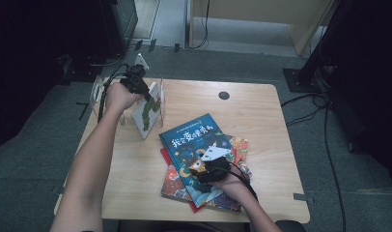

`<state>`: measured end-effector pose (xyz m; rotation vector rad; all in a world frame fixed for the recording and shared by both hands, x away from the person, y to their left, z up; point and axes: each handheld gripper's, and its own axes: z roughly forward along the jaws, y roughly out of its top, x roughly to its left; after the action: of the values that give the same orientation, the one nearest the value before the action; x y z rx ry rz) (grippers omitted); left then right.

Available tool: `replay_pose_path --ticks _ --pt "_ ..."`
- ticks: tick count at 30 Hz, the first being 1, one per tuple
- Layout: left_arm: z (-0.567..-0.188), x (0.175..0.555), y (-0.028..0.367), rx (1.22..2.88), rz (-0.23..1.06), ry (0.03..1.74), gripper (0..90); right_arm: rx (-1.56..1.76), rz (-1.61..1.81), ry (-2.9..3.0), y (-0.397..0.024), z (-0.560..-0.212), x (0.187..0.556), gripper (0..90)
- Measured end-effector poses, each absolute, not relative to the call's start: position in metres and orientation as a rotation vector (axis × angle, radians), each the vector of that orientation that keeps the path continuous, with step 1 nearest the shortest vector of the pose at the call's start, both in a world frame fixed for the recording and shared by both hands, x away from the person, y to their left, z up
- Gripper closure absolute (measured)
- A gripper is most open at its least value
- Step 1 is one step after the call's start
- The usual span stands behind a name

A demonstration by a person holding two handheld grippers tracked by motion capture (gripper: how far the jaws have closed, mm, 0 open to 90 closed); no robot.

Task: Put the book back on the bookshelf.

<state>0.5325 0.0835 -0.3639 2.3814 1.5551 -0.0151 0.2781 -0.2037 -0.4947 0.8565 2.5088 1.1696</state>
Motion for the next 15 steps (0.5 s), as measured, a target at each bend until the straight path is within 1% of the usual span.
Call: replay_pose_path --ticks 6,15 --pt "-0.352 0.530 0.083 2.341 -0.006 1.540 73.6 0.855 1.169 2.510 -0.204 -0.495 0.278 31.8" --pt "-0.339 0.526 0.088 2.336 0.008 1.502 70.0 0.857 1.169 2.510 -0.204 -0.495 0.278 31.8"
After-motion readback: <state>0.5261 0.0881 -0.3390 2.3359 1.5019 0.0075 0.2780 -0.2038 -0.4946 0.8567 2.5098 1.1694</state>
